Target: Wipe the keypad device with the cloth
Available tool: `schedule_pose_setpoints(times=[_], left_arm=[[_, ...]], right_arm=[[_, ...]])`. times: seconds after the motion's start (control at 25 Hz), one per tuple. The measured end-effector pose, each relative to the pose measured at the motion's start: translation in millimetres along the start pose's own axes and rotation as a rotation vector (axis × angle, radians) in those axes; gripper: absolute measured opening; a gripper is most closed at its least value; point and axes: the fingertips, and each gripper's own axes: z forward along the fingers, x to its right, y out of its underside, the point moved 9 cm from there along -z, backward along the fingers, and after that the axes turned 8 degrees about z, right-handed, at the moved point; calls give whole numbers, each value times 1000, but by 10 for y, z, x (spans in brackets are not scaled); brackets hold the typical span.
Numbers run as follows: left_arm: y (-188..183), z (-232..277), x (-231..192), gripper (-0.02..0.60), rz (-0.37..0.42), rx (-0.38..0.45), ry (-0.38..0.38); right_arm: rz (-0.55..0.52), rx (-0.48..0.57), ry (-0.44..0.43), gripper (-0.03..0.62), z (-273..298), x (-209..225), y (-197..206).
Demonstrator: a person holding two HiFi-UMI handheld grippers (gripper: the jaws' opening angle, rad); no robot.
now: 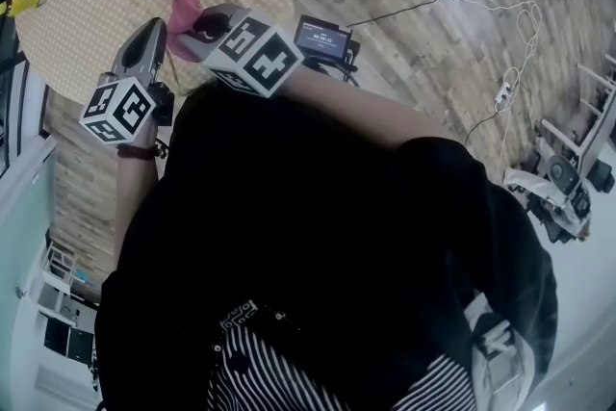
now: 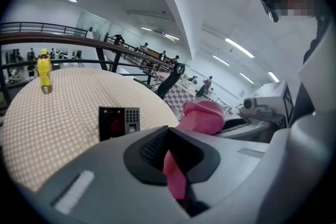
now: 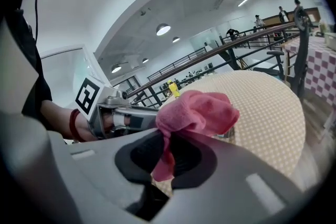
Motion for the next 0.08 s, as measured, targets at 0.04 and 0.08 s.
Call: schedule_pose_setpoints(times=[0.04,0.08], left_arm=[[-88,-39,344,4,5,6,-13],[-184,-82,695,5,8,13,-28]], right_arm=[[-16,18,0,41,-379,-65,45],[-34,38,1,41,-765,-134,84]])
